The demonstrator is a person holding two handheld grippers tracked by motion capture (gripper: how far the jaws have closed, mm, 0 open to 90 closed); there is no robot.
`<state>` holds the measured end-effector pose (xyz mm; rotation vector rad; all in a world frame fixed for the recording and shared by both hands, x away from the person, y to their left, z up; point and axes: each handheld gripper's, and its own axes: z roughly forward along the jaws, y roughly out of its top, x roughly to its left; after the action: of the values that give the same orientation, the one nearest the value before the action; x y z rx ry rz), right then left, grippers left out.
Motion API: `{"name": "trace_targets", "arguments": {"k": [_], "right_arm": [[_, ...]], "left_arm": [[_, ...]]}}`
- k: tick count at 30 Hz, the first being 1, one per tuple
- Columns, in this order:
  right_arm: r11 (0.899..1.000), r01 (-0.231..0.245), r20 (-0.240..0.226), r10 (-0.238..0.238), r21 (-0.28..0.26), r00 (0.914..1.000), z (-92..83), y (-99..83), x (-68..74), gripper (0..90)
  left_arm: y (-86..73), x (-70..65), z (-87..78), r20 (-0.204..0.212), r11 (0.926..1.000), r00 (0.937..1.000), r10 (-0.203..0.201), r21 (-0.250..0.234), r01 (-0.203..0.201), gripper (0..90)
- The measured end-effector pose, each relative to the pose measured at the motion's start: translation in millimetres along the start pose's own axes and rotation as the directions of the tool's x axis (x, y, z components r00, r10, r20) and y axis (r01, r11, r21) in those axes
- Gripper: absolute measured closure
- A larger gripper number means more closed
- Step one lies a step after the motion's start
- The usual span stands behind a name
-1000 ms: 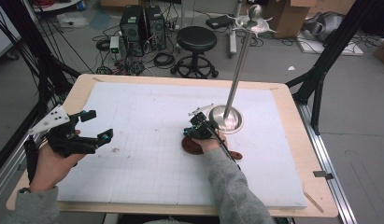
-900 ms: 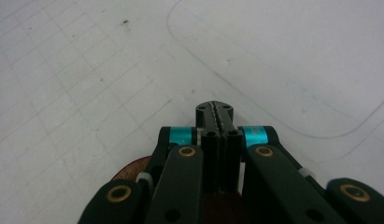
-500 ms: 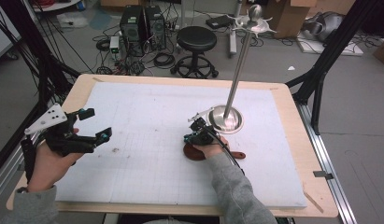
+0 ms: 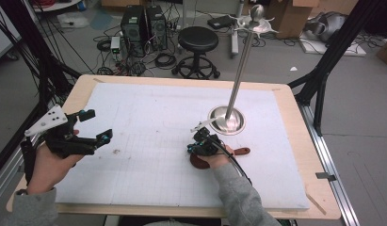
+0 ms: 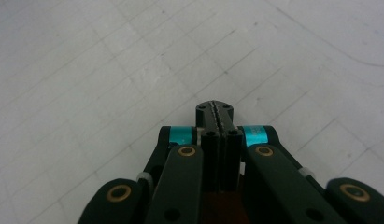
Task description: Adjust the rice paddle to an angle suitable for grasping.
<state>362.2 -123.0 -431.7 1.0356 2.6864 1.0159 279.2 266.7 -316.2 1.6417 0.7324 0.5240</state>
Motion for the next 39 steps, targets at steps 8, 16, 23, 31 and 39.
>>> {"name": "trace_targets", "arguments": {"k": [8, 16, 23, 31, 39], "right_arm": [[0.999, -0.038, -0.056, 0.036, -0.036, 0.9978, -6.9, -15.8, -0.3, 89.9], [0.999, -0.036, -0.075, 0.033, -0.029, 0.9966, -17.1, -30.9, 9.5, 89.8], [0.989, -0.035, -0.083, 0.023, -0.141, 0.9963, -32.7, -33.0, 1.5, 89.8], [0.931, -0.144, -0.028, 0.143, -0.335, 0.9894, -97.0, -61.0, -51.8, 89.8], [0.956, -0.103, 0.015, 0.111, -0.275, 0.9937, -83.0, -66.4, -67.4, 89.8]], "left_arm": [[-0.7, 0.6, -0.2, 0.000, 1.0000, 1.0000, -0.003, 0.004, 0.003, 3.9], [-0.8, 0.5, -0.3, 0.000, 1.0000, 1.0000, -0.007, 0.001, 0.007, 3.9], [-2.4, 0.0, 1.7, 0.004, 0.9999, 1.0000, -0.009, 0.009, 0.009, 3.9], [-3.9, 2.4, 1.8, 0.003, 0.9998, 0.9999, -0.016, 0.011, 0.016, 3.9], [-5.3, -1.8, 11.8, 0.016, 0.9995, 0.9998, -0.013, 0.028, 0.013, 3.9]]}}
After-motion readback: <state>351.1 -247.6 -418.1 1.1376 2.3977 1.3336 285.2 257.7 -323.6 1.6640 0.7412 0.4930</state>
